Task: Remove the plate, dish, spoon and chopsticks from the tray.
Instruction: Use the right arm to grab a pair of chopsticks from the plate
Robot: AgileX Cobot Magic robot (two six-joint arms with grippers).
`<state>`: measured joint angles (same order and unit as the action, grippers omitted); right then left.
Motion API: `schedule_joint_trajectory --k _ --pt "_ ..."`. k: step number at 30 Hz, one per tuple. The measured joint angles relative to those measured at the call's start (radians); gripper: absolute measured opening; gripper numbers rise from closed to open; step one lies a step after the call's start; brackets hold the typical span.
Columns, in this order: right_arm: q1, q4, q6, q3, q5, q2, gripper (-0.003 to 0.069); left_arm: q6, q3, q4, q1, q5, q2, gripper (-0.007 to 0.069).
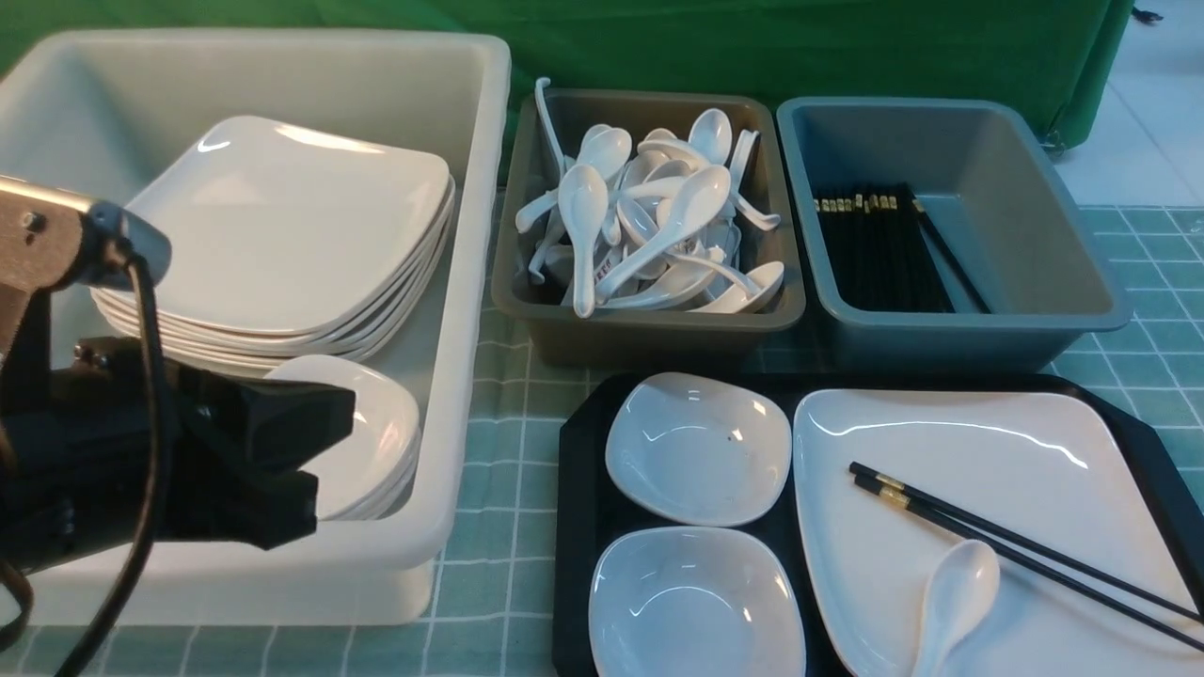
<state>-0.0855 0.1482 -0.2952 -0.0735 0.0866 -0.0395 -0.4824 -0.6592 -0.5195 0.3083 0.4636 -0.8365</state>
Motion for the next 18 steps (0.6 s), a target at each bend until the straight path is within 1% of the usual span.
schedule_joint_trajectory --k 1,2,3,4,5,6,7,8,10,13,15,17,18 --pt "-0.032 0.001 0.080 -0.106 0.125 -0.076 0.0148 -0.019 0.000 -0.014 0.000 0.000 0.000 0.0017" --pt "-0.060 0.002 0.164 -0.184 0.210 -0.142 0.0133 -0.041 0.000 -0.028 0.000 0.000 0.000 0.0017" --pt "-0.066 0.001 0.164 -0.201 0.228 -0.157 0.0133 -0.041 0.000 -0.031 0.000 0.000 0.000 0.0017" --pt "-0.113 -0.008 0.276 -0.337 0.368 -0.289 0.0124 -0.074 0.000 -0.051 0.000 0.003 0.000 0.0017" --pt "-0.143 -0.021 0.337 -0.421 0.456 -0.379 0.0123 -0.095 0.000 -0.066 0.000 0.008 0.000 0.0017" --pt "-0.169 -0.042 0.388 -0.501 0.542 -0.470 0.0122 -0.111 0.000 -0.084 0.000 0.018 0.001 0.0017" --pt "-0.179 -0.058 0.406 -0.531 0.575 -0.507 0.0122 -0.118 0.000 -0.086 0.000 0.021 0.001 0.0017" --pt "-0.208 -0.095 0.464 -0.614 0.666 -0.614 0.0124 -0.135 0.000 -0.104 0.000 0.037 0.008 0.0017" --pt "-0.232 -0.170 0.525 -0.735 0.804 -0.789 0.0126 -0.170 0.000 -0.130 0.000 0.058 0.032 0.0017" --pt "-0.238 -0.212 0.552 -0.820 0.892 -0.968 0.0129 -0.219 -0.001 -0.164 0.000 0.113 0.100 0.0017" --pt "-0.239 -0.218 0.580 -0.841 0.900 -1.056 0.0138 -0.233 -0.002 -0.186 0.000 0.157 0.159 0.0017" --pt "-0.236 -0.218 0.632 -0.852 0.877 -1.201 0.0187 -0.243 -0.002 -0.197 0.000 0.208 0.238 0.0017" --pt "-0.236 -0.218 0.641 -0.852 0.875 -1.212 0.0199 -0.244 -0.003 -0.197 0.000 0.221 0.249 0.0017"
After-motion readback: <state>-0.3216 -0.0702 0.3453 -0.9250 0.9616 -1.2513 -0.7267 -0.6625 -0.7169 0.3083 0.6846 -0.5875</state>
